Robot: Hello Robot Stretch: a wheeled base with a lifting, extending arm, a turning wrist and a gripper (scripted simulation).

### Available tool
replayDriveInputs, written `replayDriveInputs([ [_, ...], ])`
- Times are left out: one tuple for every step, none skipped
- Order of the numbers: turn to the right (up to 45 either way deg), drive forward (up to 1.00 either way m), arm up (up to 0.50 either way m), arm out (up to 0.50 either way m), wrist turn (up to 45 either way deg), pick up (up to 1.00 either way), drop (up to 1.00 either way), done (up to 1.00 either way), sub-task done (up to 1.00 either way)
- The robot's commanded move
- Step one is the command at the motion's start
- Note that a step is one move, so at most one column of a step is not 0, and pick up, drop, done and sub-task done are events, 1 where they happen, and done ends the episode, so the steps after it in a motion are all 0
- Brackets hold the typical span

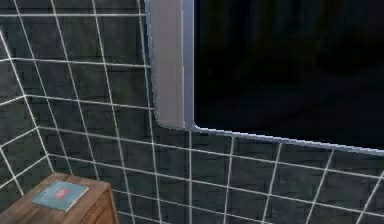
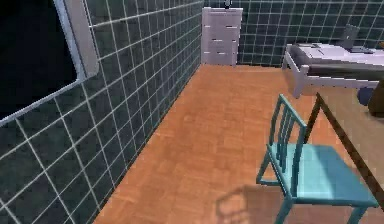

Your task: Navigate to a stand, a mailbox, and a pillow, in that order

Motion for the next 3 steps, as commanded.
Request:
replayDriveInputs([
  [45.0, 0.0, 0.0, 0.0, 0.0, 0.0, 0.0, 0.0, 0.0],
  [45.0, 0.0, 0.0, 0.0, 0.0, 0.0, 0.0, 0.0, 0.0],
  [39.0, 0.0, 0.0, 0.0, 0.0, 0.0, 0.0, 0.0, 0.0],
])
